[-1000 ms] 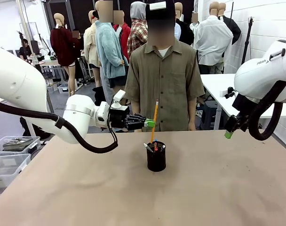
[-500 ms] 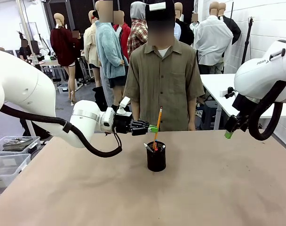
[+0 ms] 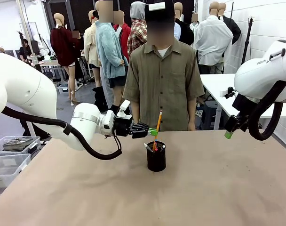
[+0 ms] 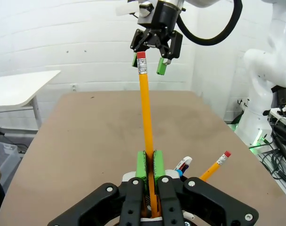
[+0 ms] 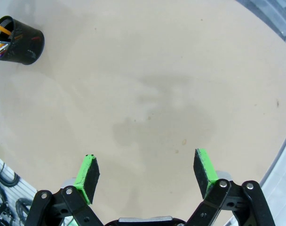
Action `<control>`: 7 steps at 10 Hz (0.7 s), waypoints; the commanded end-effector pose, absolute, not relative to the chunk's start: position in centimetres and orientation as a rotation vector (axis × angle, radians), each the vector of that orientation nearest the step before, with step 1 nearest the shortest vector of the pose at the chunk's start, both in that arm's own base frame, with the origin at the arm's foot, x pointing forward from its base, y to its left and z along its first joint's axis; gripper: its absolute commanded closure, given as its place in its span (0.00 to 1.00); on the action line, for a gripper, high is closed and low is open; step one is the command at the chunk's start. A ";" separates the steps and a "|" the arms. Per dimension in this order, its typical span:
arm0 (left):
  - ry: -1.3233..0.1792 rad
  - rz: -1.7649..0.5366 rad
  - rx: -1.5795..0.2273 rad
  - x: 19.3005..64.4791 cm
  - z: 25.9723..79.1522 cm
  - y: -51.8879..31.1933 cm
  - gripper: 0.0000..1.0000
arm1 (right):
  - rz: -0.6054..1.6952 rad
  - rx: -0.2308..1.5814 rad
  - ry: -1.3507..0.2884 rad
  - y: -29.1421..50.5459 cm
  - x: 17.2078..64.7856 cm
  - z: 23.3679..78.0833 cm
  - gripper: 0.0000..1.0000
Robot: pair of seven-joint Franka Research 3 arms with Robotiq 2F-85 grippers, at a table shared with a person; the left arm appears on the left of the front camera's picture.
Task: Place the pens into the pen holder.
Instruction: Pick up a writing instrument from the table and place it into the Pen holder.
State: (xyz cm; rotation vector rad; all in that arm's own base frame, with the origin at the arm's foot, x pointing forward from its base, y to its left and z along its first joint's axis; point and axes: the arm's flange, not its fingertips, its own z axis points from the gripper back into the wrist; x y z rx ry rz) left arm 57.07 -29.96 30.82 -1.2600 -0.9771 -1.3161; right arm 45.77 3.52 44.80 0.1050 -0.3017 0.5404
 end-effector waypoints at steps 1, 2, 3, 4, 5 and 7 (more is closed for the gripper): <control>-0.958 -1.317 -1.253 56.8 30.8 -29.8 0.80 | 0.553 0.105 -0.307 3.4 45.7 44.7 0.00; -0.962 -1.319 -1.248 56.9 31.0 -29.6 0.60 | 0.553 0.105 -0.307 3.4 45.7 44.7 0.00; -0.966 -1.321 -1.243 56.6 31.3 -29.3 0.40 | 0.553 0.105 -0.307 3.4 45.7 44.7 0.00; -0.958 -1.308 -1.261 56.1 31.9 -28.8 0.32 | 0.553 0.105 -0.307 3.4 45.7 44.7 0.00; -0.953 -1.321 -1.245 55.5 32.6 -28.2 0.32 | 0.553 0.105 -0.307 3.4 45.7 44.7 0.00; -0.869 -1.219 -1.142 54.2 35.1 -25.2 0.32 | 0.553 0.105 -0.307 3.4 45.7 44.7 0.00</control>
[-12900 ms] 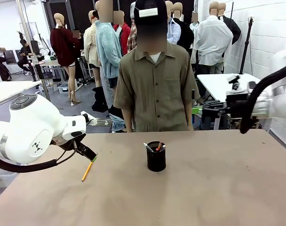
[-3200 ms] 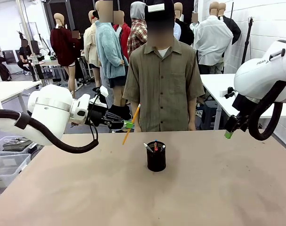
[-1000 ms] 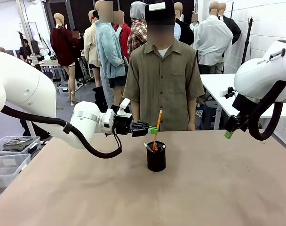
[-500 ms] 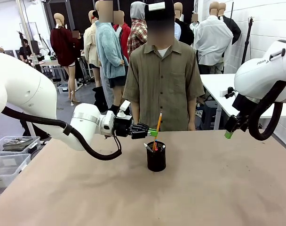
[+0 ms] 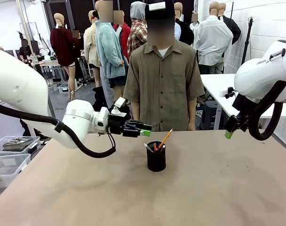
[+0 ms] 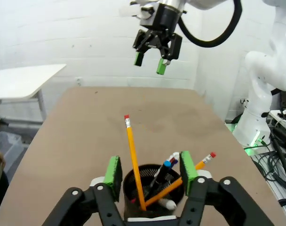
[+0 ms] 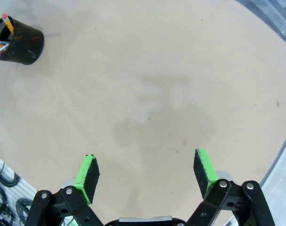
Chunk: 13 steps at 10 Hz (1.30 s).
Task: Place the pens into the pen holder.
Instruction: Pick up a writing instrument from the table and place it into the Pen holder.
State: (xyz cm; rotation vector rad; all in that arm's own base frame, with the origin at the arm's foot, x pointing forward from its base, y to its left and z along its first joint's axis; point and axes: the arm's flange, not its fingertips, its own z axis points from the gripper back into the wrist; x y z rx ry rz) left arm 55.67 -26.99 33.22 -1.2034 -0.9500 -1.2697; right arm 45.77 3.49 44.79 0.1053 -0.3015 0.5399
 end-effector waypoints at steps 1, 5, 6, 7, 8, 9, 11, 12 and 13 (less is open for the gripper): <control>-0.791 -1.156 -1.092 53.4 36.8 -23.2 0.32 | 0.553 0.105 -0.307 3.4 45.7 44.7 0.00; -0.453 -1.013 -0.682 49.5 42.7 -16.6 0.32 | 0.553 0.105 -0.307 3.4 45.7 44.7 0.00; -0.410 -0.953 -0.645 48.9 42.8 -15.7 0.32 | 0.553 0.105 -0.307 3.4 45.7 44.7 0.00; -0.373 -0.890 -0.559 48.1 42.4 -14.9 0.32 | 0.553 0.105 -0.307 3.4 45.7 44.7 0.00; -0.309 -0.816 -0.433 47.0 41.7 -13.7 0.32 | 0.553 0.105 -0.307 3.4 45.7 44.7 0.00; -0.277 -0.758 -0.360 45.9 41.2 -12.6 0.32 | 0.553 0.105 -0.307 3.4 45.7 44.7 0.00; -0.240 -0.640 -0.251 44.0 40.2 -10.8 0.32 | 0.553 0.105 -0.307 3.4 45.7 44.7 0.00; -0.232 -0.642 -0.246 43.1 39.7 -10.2 0.32 | 0.553 0.105 -0.307 3.4 45.7 44.7 0.00; -0.256 -0.623 -0.230 42.3 39.5 -9.8 0.32 | 0.553 0.105 -0.307 3.4 45.7 44.7 0.00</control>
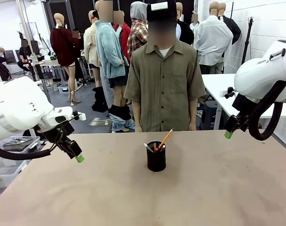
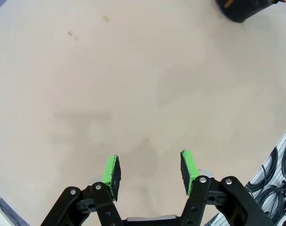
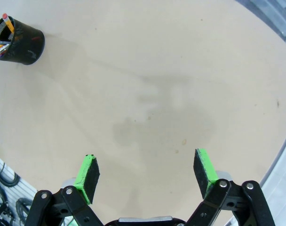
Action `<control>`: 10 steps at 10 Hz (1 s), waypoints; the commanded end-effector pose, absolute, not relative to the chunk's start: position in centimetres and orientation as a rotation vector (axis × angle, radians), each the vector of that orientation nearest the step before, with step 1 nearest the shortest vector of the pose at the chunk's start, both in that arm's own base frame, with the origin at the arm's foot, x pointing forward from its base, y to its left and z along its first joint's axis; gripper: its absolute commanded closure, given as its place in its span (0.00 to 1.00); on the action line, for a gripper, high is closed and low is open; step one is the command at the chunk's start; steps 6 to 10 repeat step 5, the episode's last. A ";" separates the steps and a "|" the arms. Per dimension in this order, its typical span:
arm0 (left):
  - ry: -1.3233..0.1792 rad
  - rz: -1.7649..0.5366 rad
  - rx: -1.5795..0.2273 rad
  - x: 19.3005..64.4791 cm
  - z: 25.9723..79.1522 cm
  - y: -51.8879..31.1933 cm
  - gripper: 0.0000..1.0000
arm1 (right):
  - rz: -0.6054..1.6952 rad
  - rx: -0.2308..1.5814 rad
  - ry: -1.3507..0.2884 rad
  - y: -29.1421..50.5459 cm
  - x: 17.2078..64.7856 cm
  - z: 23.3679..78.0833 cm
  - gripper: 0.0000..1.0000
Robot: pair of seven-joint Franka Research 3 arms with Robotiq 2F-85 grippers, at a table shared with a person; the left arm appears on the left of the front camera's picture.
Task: Place the pens into the pen holder.
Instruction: Pick up a writing instrument from the table and place it into the Pen holder.
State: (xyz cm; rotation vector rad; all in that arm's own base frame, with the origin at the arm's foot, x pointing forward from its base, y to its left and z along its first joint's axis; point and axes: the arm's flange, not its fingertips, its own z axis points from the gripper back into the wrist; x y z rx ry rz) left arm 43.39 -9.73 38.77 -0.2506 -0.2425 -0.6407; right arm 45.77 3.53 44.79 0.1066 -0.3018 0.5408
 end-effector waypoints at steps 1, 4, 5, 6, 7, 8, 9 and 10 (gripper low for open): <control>-0.252 -0.662 -0.269 44.3 39.0 -10.3 0.32 | 0.553 0.105 -0.307 3.4 45.7 44.7 0.00; -0.252 -0.662 -0.269 44.3 39.0 -10.3 0.32 | 0.553 0.105 -0.307 3.4 45.7 44.7 0.00; -0.252 -0.662 -0.269 44.3 39.0 -10.3 0.32 | 0.553 0.105 -0.307 3.4 45.7 44.7 0.00; -0.252 -0.662 -0.269 44.3 39.0 -10.3 0.32 | 0.553 0.105 -0.307 3.4 45.7 44.7 0.00; -0.252 -0.662 -0.269 44.3 39.0 -10.3 0.32 | 0.553 0.105 -0.307 3.4 45.7 44.7 0.00; -0.252 -0.662 -0.269 44.3 39.0 -10.3 0.32 | 0.553 0.105 -0.307 3.4 45.7 44.7 0.00; -0.252 -0.662 -0.269 44.3 39.0 -10.3 0.32 | 0.553 0.105 -0.307 3.4 45.7 44.7 0.00; -0.252 -0.662 -0.269 44.3 39.0 -10.3 0.32 | 0.553 0.105 -0.307 3.4 45.7 44.7 0.00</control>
